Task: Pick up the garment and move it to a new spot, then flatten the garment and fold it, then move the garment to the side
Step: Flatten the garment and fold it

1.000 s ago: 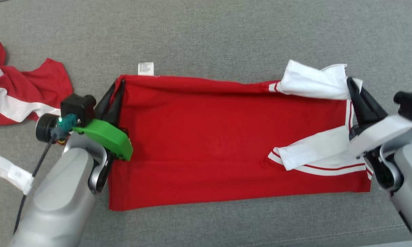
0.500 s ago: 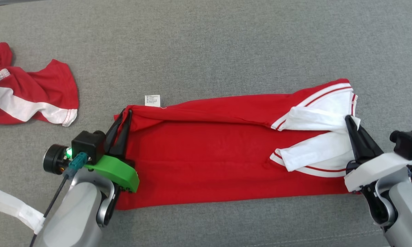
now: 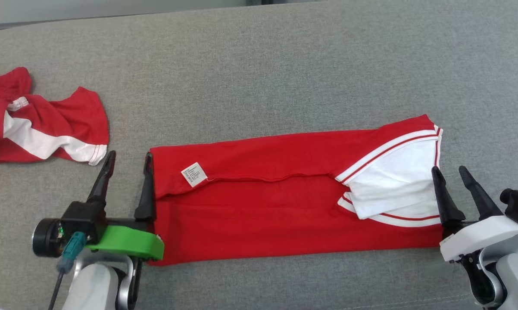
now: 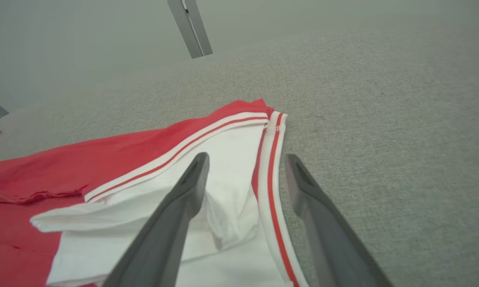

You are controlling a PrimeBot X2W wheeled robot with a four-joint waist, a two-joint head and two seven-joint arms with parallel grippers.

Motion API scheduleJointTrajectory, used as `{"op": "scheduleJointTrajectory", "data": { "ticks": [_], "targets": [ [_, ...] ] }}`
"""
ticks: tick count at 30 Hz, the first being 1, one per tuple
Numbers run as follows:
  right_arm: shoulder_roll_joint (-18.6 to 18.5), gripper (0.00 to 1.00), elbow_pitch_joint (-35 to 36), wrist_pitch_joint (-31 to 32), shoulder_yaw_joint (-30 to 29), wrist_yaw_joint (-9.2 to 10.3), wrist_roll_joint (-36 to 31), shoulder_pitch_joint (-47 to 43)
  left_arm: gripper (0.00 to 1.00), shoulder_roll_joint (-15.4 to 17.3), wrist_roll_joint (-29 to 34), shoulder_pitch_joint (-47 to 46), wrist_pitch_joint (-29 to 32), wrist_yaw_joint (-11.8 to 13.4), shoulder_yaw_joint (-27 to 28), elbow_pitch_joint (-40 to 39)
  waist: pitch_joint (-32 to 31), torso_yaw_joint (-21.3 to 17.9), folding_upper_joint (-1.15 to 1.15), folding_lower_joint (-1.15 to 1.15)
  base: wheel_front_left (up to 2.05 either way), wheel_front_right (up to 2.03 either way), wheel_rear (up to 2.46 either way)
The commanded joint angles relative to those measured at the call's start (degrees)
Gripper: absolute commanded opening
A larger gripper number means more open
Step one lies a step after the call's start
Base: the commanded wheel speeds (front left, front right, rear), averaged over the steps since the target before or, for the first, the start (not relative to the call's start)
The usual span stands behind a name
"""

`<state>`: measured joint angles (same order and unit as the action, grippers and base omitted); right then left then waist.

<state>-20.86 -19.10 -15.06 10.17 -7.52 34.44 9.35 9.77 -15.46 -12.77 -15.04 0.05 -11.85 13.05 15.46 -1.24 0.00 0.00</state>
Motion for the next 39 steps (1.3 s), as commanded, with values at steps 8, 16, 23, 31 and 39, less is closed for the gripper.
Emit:
{"op": "scheduleJointTrajectory", "data": {
  "ticks": [8, 16, 23, 31, 39],
  "targets": [
    [-2.02, 1.00, -3.68, 3.13, -0.24, 0.06, -3.10, 5.71, 1.00, -4.88, 6.98, 7.19, -0.15, 0.42, 10.14, -9.77, -1.00, 0.96, 0.00, 0.00, 0.00, 0.00, 0.00],
    [-0.47, 1.00, -10.83, 8.26, 0.07, 0.06, -4.78, 8.68, 1.00, -6.54, 9.10, 9.09, -0.15, 0.45, 13.00, -9.84, -0.41, 3.64, 0.00, 0.00, 0.00, 0.00, 0.00],
    [0.14, 1.00, -15.38, 8.78, -0.20, 0.06, -4.51, 6.33, 1.00, -6.85, 9.60, 9.66, -0.15, 1.40, 13.19, -9.87, 0.20, 5.04, 0.00, 0.00, 0.00, 0.00, 0.00],
    [1.40, 0.18, -17.07, 12.51, 1.70, 0.10, -3.72, 1.94, 1.00, -6.87, 8.74, 9.44, -0.15, 2.43, 12.58, -10.02, 0.40, 5.25, 0.00, 0.00, 0.00, 0.00, 0.00],
    [-0.08, 0.00, -13.98, 12.55, 1.19, 0.08, -0.93, 2.58, 1.00, -6.85, 9.34, 10.42, -0.15, 3.26, 12.90, -10.31, -0.72, 3.94, 0.00, 0.00, 0.00, 0.00, 0.00]
  ]
}}
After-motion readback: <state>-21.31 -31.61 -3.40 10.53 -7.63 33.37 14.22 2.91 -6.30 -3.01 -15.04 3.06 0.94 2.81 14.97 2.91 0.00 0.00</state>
